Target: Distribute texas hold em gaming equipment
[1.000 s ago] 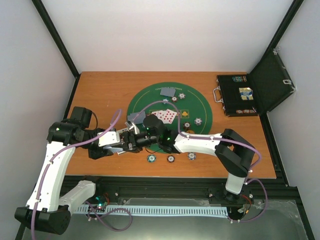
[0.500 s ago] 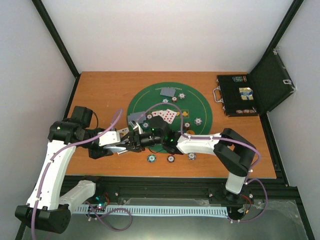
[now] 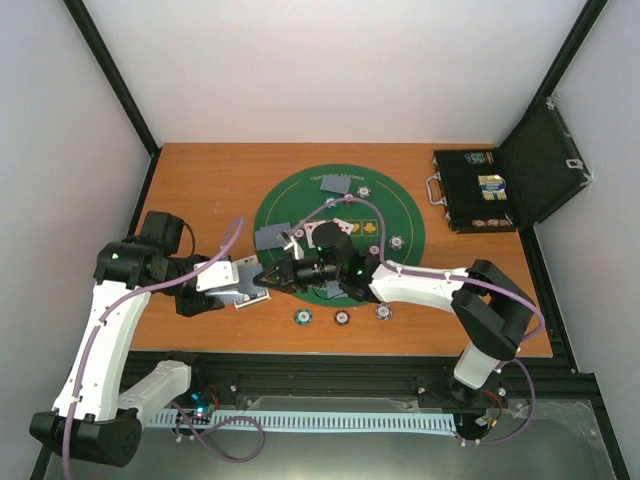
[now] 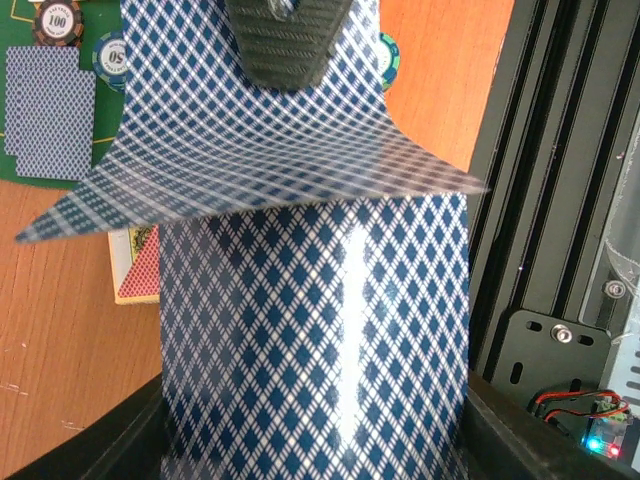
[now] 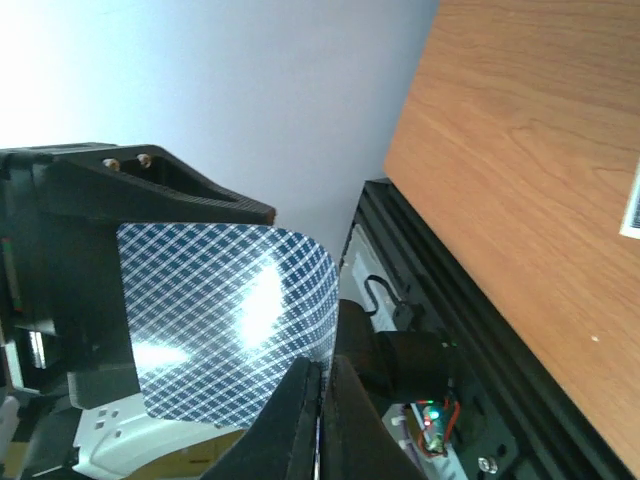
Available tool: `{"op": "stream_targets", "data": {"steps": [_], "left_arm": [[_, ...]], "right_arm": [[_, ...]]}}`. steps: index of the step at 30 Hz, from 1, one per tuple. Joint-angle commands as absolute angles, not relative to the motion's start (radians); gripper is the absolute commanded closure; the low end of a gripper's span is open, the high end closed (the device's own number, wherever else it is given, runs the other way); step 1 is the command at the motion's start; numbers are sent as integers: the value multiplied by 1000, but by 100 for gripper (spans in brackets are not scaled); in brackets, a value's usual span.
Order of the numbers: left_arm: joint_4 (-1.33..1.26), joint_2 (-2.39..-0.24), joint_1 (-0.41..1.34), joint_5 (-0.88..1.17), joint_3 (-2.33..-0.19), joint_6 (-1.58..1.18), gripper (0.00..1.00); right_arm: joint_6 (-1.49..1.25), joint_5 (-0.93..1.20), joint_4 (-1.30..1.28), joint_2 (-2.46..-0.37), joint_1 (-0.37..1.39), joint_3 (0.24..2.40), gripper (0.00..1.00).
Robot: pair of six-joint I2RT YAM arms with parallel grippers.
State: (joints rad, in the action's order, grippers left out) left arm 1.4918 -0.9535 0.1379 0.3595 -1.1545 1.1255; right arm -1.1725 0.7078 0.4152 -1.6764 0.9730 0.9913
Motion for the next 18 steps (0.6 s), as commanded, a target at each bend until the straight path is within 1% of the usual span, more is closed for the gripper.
{"op": "stream_targets", "data": {"steps": [1,6,11,14,18], "left_arm": [[1487,-947,139,397,-1194,1134,94],[1483,-939,138,389,-1176,1136,94],[1486,-935,139,383,-1177,1139,94],[1489,-935,139,383,-1178,1139,94],[1490,-936,139,384,-1174,1137,95]], "right_arm": [[-1154,674,330,-1619,952,966,97],[-1101,681,230,-1549,873,963,97],[-933,711,14,-1507,670,977,97],[-810,715,-127,-1546,534,1014,97],[-684,706,-246,-1659,391,1097,97]]}}
